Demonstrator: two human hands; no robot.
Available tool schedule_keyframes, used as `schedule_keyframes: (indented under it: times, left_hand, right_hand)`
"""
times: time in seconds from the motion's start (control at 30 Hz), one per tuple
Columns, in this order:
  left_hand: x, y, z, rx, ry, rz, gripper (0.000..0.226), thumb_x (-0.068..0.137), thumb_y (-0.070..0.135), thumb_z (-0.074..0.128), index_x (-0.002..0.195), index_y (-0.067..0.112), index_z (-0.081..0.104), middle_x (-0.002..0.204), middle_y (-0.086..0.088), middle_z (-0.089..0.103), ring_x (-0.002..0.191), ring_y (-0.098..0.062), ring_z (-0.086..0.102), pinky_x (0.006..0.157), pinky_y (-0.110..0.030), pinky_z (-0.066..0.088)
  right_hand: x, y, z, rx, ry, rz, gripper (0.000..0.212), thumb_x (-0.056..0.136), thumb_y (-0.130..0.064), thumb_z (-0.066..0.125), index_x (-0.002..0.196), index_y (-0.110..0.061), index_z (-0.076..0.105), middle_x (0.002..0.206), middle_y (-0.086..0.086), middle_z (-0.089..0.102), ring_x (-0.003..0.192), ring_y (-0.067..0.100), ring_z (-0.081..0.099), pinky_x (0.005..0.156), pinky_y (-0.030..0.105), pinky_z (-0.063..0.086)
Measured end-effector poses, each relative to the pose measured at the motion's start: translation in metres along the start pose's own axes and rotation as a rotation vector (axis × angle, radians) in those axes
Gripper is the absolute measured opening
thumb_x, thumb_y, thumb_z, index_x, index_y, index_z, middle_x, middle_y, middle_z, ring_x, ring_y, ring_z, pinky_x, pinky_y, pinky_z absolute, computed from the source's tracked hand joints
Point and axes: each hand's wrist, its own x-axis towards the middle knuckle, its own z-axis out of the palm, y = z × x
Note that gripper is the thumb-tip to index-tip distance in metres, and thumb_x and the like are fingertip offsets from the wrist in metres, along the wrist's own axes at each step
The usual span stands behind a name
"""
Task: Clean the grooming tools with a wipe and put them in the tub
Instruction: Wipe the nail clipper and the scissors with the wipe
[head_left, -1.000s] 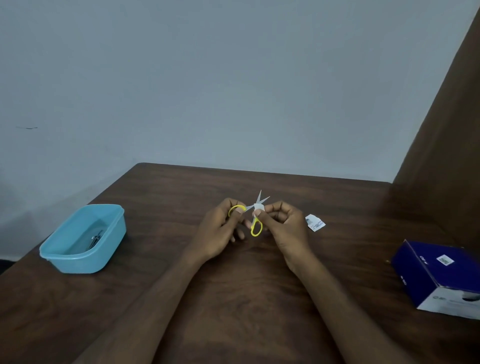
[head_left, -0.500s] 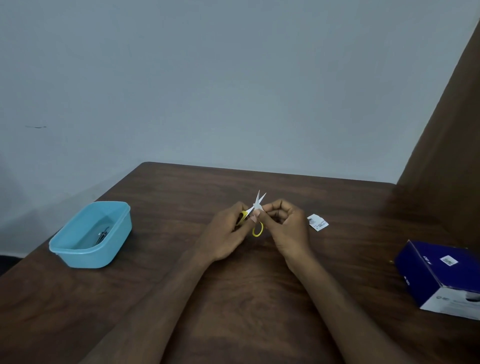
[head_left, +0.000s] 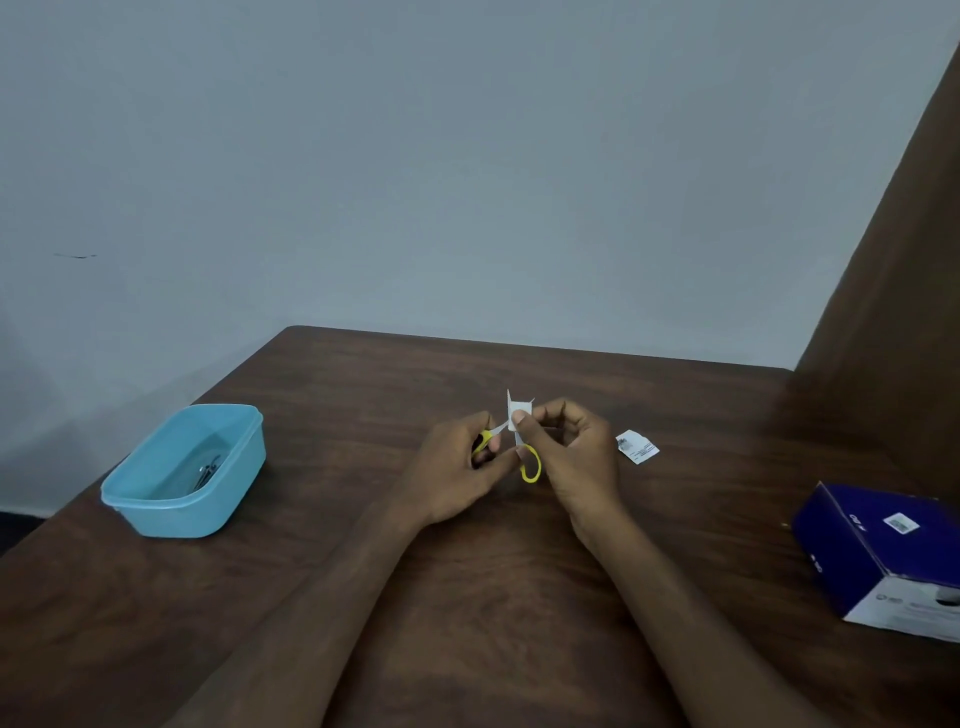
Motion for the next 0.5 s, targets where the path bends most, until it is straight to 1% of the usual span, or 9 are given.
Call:
schedule_keyframes:
  times: [0.1, 0.17, 0.23, 0.3, 0.33, 0.4, 0.47, 0.5]
  left_hand:
    - [0.000, -0.002, 0.000, -0.014, -0.011, 0.022, 0.042, 0.094, 0.047, 0.075, 0.074, 0.022, 0.048, 0.060, 0.009, 0.047, 0.056, -0.006, 0.044, 0.055, -0.026, 0.037]
    - [0.001, -0.002, 0.000, -0.008, -0.022, 0.034, 0.044, 0.093, 0.049, 0.075, 0.074, 0.021, 0.047, 0.060, 0.008, 0.047, 0.056, -0.006, 0.043, 0.056, -0.027, 0.037]
    - [0.001, -0.002, 0.001, -0.012, -0.011, 0.020, 0.046, 0.091, 0.049, 0.077, 0.073, 0.019, 0.047, 0.059, 0.008, 0.046, 0.055, -0.007, 0.042, 0.056, -0.028, 0.037]
    - [0.000, -0.001, 0.001, -0.030, 0.011, 0.000, 0.048, 0.090, 0.048, 0.079, 0.073, 0.018, 0.047, 0.058, 0.009, 0.045, 0.055, -0.008, 0.039, 0.056, -0.028, 0.036]
    - [0.000, -0.001, 0.001, -0.035, 0.015, -0.003, 0.048, 0.090, 0.048, 0.079, 0.073, 0.017, 0.047, 0.058, 0.009, 0.044, 0.055, -0.008, 0.038, 0.056, -0.028, 0.035]
    - [0.000, 0.000, 0.000, -0.039, 0.016, -0.009, 0.049, 0.090, 0.049, 0.078, 0.073, 0.016, 0.047, 0.058, 0.009, 0.043, 0.054, -0.008, 0.037, 0.055, -0.028, 0.034]
    - [0.000, 0.001, -0.001, -0.046, -0.002, -0.006, 0.046, 0.091, 0.047, 0.078, 0.074, 0.015, 0.049, 0.058, 0.010, 0.043, 0.055, -0.007, 0.038, 0.055, -0.027, 0.034]
    - [0.000, 0.002, -0.001, -0.047, -0.018, 0.005, 0.042, 0.092, 0.045, 0.078, 0.075, 0.016, 0.052, 0.059, 0.010, 0.043, 0.055, -0.007, 0.039, 0.055, -0.027, 0.034]
  right_hand:
    - [0.003, 0.002, -0.001, -0.002, 0.055, 0.044, 0.023, 0.089, -0.016, 0.087, 0.079, -0.006, 0.069, 0.071, 0.003, 0.075, 0.062, 0.009, 0.069, 0.061, 0.029, 0.056]
    - [0.006, 0.004, -0.001, 0.001, 0.089, 0.073, 0.024, 0.087, -0.020, 0.088, 0.077, -0.009, 0.069, 0.073, 0.003, 0.076, 0.066, 0.011, 0.069, 0.068, 0.037, 0.057]
    - [0.007, 0.003, -0.002, 0.010, 0.172, 0.062, 0.026, 0.084, -0.029, 0.089, 0.076, -0.015, 0.069, 0.076, 0.001, 0.077, 0.070, 0.014, 0.067, 0.073, 0.041, 0.057]
    - [0.010, -0.003, -0.005, 0.051, 0.236, 0.004, 0.026, 0.083, -0.033, 0.089, 0.076, -0.018, 0.069, 0.080, 0.001, 0.076, 0.073, 0.013, 0.066, 0.073, 0.038, 0.054]
    - [0.011, -0.005, -0.007, 0.070, 0.230, -0.030, 0.024, 0.084, -0.029, 0.089, 0.076, -0.018, 0.069, 0.085, 0.001, 0.076, 0.076, 0.012, 0.066, 0.074, 0.035, 0.052]
    - [0.009, -0.008, -0.009, 0.064, 0.140, -0.068, 0.022, 0.086, -0.020, 0.089, 0.077, -0.019, 0.069, 0.101, -0.003, 0.076, 0.084, 0.010, 0.069, 0.079, 0.032, 0.051]
    - [0.005, -0.004, -0.009, -0.084, 0.027, -0.085, 0.022, 0.083, -0.022, 0.091, 0.074, -0.024, 0.072, 0.116, -0.008, 0.069, 0.095, 0.008, 0.070, 0.082, 0.028, 0.051]
    - [0.004, -0.001, -0.008, -0.201, 0.005, -0.109, 0.022, 0.080, -0.026, 0.093, 0.073, -0.027, 0.072, 0.118, -0.011, 0.065, 0.099, 0.005, 0.069, 0.081, 0.023, 0.048]
